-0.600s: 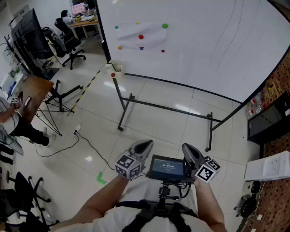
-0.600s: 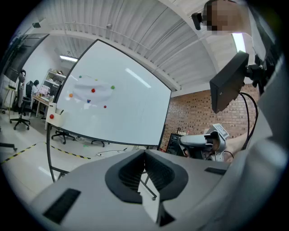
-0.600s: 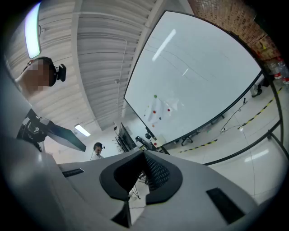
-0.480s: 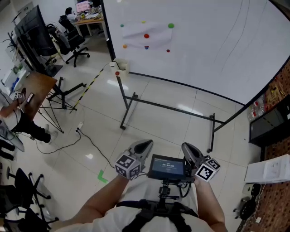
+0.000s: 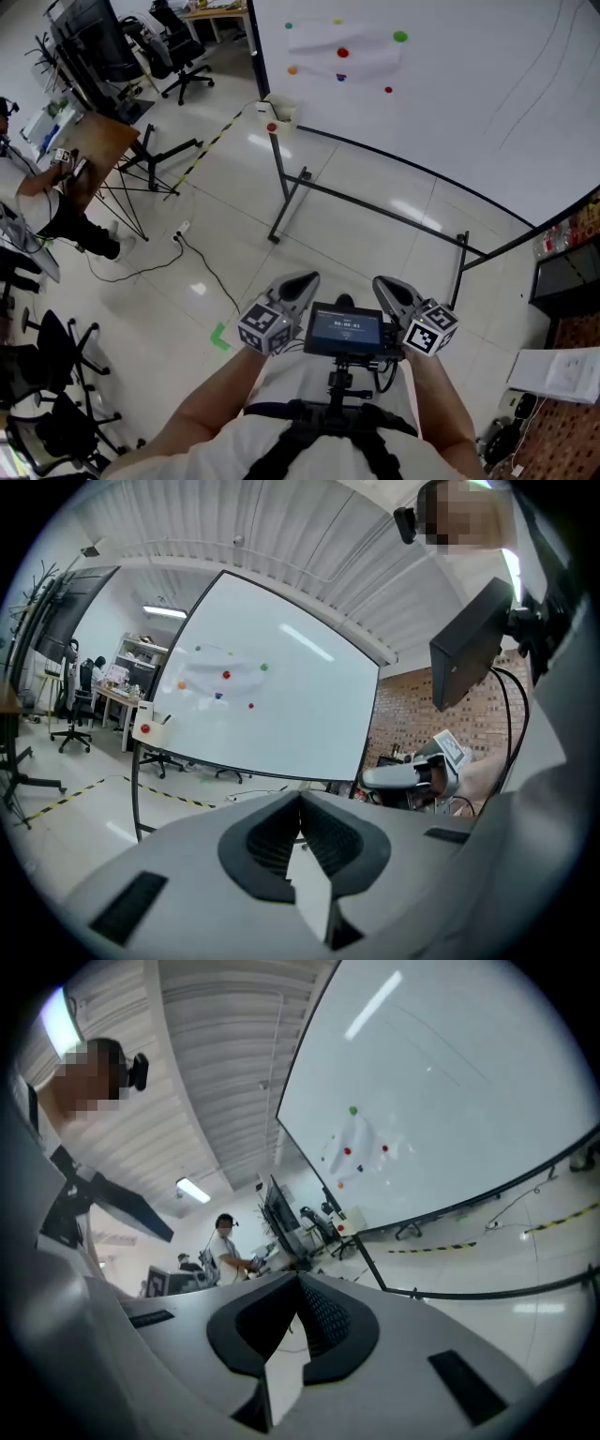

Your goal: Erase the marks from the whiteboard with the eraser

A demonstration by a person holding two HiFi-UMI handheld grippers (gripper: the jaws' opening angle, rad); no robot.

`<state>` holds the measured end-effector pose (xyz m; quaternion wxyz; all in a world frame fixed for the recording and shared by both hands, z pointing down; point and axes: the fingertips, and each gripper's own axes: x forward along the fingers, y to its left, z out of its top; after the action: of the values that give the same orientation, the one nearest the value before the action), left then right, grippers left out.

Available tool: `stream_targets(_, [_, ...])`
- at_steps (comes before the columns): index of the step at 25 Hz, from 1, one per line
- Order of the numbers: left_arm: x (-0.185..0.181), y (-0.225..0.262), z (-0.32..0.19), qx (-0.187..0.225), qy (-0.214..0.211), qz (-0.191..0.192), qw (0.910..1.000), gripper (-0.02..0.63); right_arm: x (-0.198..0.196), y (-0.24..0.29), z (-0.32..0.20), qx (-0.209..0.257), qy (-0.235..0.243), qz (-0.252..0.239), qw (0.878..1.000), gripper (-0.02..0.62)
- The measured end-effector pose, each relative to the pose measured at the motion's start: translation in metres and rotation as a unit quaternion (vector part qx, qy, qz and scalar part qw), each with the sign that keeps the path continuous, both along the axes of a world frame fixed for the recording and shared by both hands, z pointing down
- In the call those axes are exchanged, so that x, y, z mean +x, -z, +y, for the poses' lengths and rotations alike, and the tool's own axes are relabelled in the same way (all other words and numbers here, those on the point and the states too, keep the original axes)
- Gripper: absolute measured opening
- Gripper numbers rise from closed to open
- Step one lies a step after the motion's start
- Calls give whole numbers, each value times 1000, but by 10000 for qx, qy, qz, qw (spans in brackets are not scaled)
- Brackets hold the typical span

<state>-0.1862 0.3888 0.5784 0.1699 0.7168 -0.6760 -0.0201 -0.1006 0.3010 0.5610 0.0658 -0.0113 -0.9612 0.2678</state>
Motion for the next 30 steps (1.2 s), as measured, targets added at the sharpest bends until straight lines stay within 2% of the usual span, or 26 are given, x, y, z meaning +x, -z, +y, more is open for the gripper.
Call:
stream_targets(2, [-14,-4,-4,-61,126,9,9999,23,-20,-11,0,238,272,227,9991,11])
stream_targets(6, [-46,-17,-17,-241,440,111,9987,23,-63,-26,-16,113,608,286,9977,11])
stream_targets(10, [-69,-21,-43,-414,564,84,9975,23,-103,-24,-46,18,884,225,9958,11])
stream_targets(20, [-160,-11,-104,-445,1343,-84,9899,23,-201,-23,-110,-111,1534,-127,9880,11])
stream_targets(25, [-197,-4,-118,-432,1735,-164,9837,23,-233,-34,-123,407,1913,179,9805,11])
stream_targets(30, [-241,-6,-118,-449,2061,-174,9773,23,-278,-38,-140,359,2041,217,9781,11])
